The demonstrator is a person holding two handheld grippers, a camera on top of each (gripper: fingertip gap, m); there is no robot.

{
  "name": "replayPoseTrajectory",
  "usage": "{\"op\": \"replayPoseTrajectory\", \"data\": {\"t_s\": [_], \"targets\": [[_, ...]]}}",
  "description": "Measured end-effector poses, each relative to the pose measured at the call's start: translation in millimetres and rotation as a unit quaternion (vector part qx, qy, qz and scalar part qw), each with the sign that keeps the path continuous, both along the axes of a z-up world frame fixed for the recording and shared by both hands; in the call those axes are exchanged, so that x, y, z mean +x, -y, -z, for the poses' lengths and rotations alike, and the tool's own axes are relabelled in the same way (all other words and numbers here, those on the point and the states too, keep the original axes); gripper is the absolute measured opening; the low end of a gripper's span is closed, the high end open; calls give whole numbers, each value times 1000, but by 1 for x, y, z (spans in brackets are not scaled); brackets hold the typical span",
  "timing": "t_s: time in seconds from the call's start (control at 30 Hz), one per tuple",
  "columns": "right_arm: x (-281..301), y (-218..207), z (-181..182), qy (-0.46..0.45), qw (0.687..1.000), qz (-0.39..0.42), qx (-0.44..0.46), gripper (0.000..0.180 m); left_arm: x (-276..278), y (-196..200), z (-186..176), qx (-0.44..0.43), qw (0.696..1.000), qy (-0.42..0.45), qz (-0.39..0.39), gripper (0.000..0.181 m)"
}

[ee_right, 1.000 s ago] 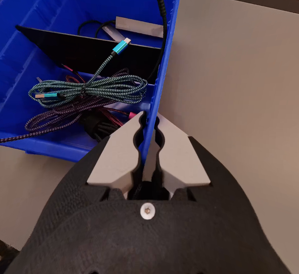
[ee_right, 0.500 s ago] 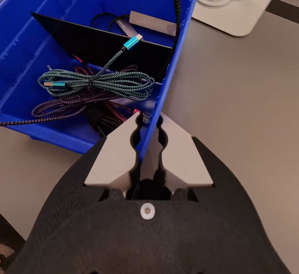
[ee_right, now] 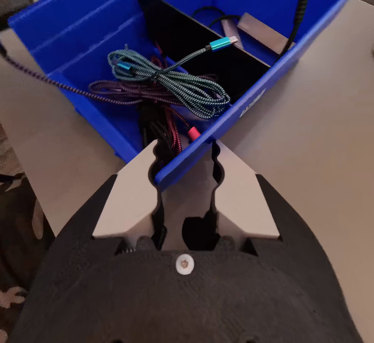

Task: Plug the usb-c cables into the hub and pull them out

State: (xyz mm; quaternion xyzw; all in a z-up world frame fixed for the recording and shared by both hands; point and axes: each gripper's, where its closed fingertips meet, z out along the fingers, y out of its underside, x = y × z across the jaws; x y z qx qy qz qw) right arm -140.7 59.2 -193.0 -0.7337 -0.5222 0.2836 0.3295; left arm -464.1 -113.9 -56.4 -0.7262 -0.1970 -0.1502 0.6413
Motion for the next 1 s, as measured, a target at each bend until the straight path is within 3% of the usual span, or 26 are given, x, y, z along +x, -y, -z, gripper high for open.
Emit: {"op": "replayPoseTrajectory", "data": {"t_s": [0.03, 0.27, 0.4, 0.47, 0.6, 0.8, 1.0], "targets": [[-11, 9, 1, 3, 1000, -11, 7, 50, -1, 1, -1, 0, 1000, -1, -2, 8], [-67, 49, 2, -4, 998, -56, 17, 53, 1, 1, -7, 1, 1000, -7, -5, 8], [-83, 75, -4, -23, 995, -92, -8, 86, 13, -6, -12, 2, 1000, -7, 7, 8], [-78, 76, -24, -58, 993, -99, 6, 90, 24, -11, -16, -1, 1000, -10, 16, 8], [-34, 58, -71, -135, 988, -81, -4, 95, 60, -32, -33, -10, 998, -36, 43, 8], [87, 11, -150, -296, 955, 6, 12, 106, 156, -88, -56, -25, 990, -96, 97, 8], [190, 20, -197, -420, 905, 59, 36, 116, 284, -160, -40, -49, 975, -130, 171, 9]]}}
